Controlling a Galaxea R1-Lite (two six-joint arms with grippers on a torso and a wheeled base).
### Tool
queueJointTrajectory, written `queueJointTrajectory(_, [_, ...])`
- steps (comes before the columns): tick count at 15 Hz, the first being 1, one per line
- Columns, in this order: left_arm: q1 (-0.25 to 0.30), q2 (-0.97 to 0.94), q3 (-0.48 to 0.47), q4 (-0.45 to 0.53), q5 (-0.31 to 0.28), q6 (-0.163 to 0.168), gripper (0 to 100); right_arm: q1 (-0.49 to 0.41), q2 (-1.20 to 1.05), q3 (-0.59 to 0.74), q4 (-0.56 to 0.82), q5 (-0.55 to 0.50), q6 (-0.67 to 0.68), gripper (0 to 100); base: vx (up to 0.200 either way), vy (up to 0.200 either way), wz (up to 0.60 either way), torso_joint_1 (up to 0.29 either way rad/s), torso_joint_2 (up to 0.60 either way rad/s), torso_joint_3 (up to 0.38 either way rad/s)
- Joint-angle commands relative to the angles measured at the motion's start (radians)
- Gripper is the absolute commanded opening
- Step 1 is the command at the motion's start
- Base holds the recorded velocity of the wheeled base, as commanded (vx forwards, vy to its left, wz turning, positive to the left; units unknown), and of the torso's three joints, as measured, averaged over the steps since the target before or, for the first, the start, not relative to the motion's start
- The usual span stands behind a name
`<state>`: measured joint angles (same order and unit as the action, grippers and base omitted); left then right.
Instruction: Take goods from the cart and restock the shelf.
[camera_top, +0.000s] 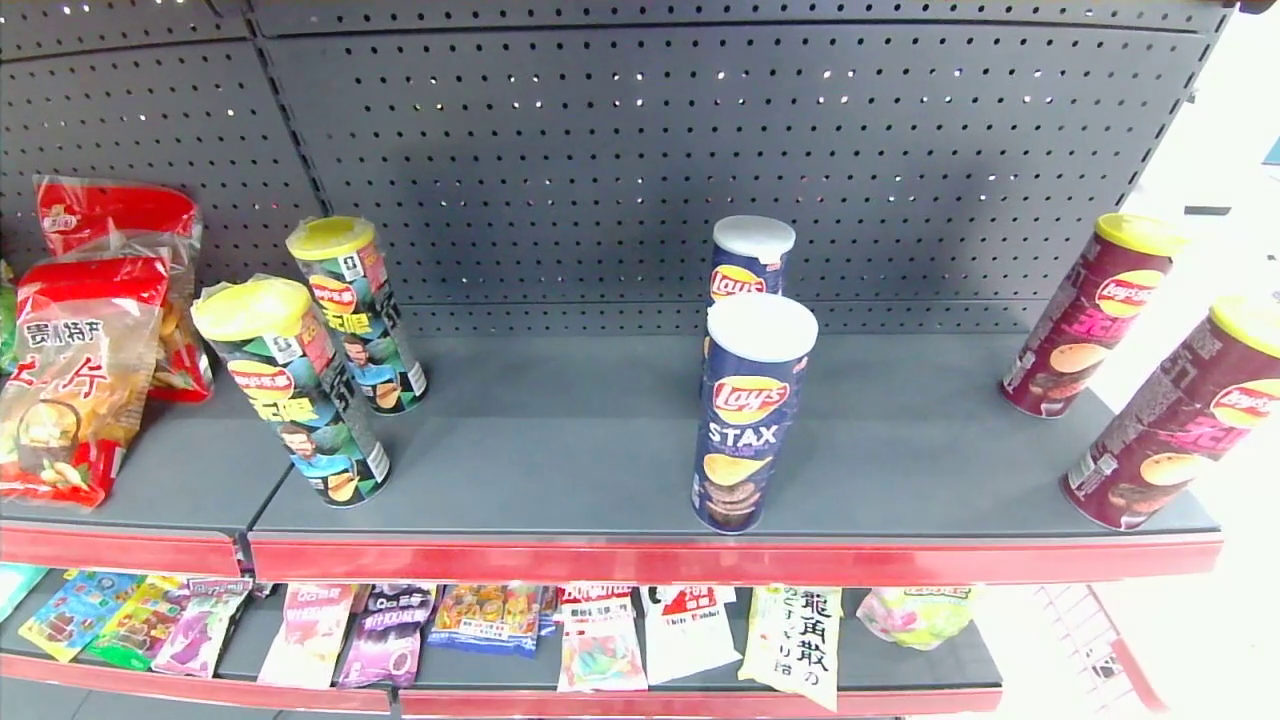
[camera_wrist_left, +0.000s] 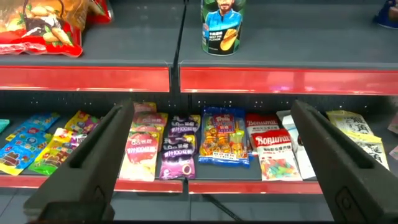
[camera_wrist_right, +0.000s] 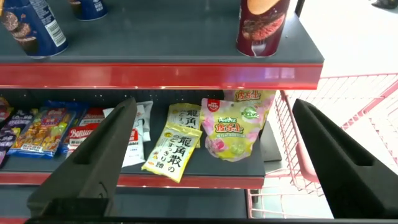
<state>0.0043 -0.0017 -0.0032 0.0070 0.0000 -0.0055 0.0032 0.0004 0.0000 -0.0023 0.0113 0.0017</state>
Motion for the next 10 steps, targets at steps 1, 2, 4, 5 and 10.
queueJointTrajectory(1, [0.0,0.002,0.0,0.001,0.0,-0.001,100,0.0,0.0,0.0,-0.001,-0.001,0.001,100,0.0,0.0,0.0,0.0,0.0,0.0])
queueJointTrajectory(2, [0.0,0.002,0.0,-0.001,0.0,-0.001,100,0.0,0.0,0.0,-0.001,-0.001,0.003,100,0.0,0.0,0.0,0.0,0.0,0.0])
queueJointTrajectory(4, [0.0,0.002,0.0,-0.001,0.0,-0.001,100,0.0,0.0,0.0,-0.001,-0.001,0.003,100,0.0,0.0,0.0,0.0,0.0,0.0])
queueJointTrajectory(5, [0.0,0.002,0.0,0.001,0.0,-0.001,100,0.0,0.0,0.0,-0.001,0.001,0.003,100,0.0,0.0,0.0,0.0,0.0,0.0])
queueJointTrajectory(10, [0.0,0.002,0.0,0.001,0.0,-0.001,100,0.0,0.0,0.0,-0.002,0.001,0.015,100,0.0,0.0,0.0,0.0,0.0,0.0])
